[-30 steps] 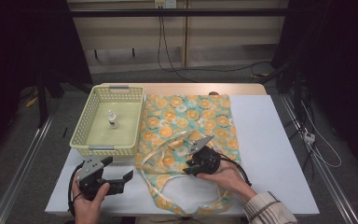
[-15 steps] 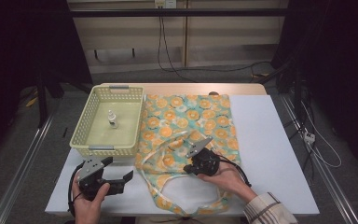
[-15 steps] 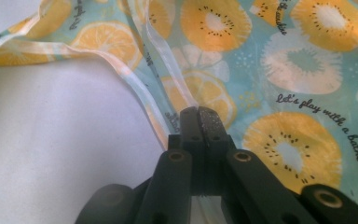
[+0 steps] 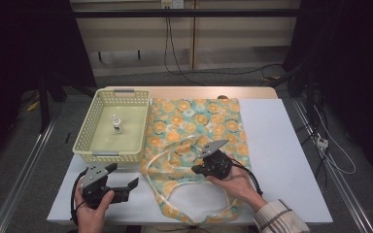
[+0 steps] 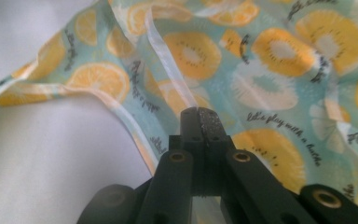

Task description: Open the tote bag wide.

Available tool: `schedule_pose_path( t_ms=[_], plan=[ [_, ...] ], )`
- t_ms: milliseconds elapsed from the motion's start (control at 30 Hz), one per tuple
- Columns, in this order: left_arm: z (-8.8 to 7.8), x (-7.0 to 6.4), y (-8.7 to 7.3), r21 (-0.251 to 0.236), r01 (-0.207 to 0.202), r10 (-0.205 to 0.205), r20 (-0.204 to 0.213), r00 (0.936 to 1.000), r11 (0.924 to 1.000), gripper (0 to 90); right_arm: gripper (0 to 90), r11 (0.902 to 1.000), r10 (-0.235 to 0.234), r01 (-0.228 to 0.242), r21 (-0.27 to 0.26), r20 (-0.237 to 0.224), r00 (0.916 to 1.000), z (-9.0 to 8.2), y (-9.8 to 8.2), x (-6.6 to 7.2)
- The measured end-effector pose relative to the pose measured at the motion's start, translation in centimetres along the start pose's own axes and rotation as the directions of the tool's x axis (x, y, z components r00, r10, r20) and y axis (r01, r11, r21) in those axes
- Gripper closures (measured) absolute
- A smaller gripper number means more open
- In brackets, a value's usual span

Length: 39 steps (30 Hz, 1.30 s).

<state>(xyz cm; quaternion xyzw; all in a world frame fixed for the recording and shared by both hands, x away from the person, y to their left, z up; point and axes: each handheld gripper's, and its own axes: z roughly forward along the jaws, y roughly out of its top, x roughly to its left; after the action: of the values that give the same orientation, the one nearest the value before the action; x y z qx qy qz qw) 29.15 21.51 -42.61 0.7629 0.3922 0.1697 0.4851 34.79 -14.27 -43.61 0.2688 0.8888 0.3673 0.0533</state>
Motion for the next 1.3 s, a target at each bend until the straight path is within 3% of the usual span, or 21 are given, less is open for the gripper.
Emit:
schedule_pose_path(
  t_ms=[300, 833, 1000, 1100, 1133, 1200, 1300],
  plan=[
    [0.0, 0.0, 0.0, 0.0, -0.002, 0.002, -0.007, 1.0, 1.0, 7.1, 90.0, 0.9918, 0.025, -0.02, -0.126, 0.037, 0.999, -1.9, 0.9, -0.5],
    [0.0, 0.3, -0.2, 0.003, 0.011, -0.011, -0.011, 0.9999, 0.9999, 7.6, 90.0, 0.9728, 0.041, -0.026, -0.23, 0.061, 0.9973, -3.9, 3.5, -1.7],
    [-0.1, 0.4, -0.2, 0.002, 0.01, -0.01, -0.006, 0.9999, 0.9999, 7.6, 90.0, 0.9611, 0.045, -0.025, -0.275, 0.063, 0.997, -4.8, 4.7, -2.3],
    [-0.1, 0.4, -0.2, 0.0, 0.015, -0.015, -0.008, 0.9999, 0.9999, 7.6, 90.0, 0.9453, 0.043, -0.017, -0.326, 0.072, 0.9965, -5.7, 5.8, -2.8],
    [-0.1, 0.4, -0.2, 0.0, 0.015, -0.015, -0.008, 0.9999, 0.9999, 7.6, 90.0, 0.9453, 0.043, -0.017, -0.326, 0.072, 0.9965, -5.7, 5.8, -2.8],
    [-0.1, 0.3, -0.2, -0.007, 0.021, -0.021, -0.012, 0.9997, 0.9997, 7.4, 90.0, 0.9298, 0.046, -0.016, -0.368, 0.073, 0.9963, -6.4, 6.1, -3.0],
    [-0.3, 0.4, -0.2, -0.007, 0.017, -0.017, -0.018, 0.9997, 0.9998, 7.4, 90.0, 0.9214, 0.039, -0.008, -0.388, 0.074, 0.9965, -7.2, 6.2, -3.1]
  ],
)
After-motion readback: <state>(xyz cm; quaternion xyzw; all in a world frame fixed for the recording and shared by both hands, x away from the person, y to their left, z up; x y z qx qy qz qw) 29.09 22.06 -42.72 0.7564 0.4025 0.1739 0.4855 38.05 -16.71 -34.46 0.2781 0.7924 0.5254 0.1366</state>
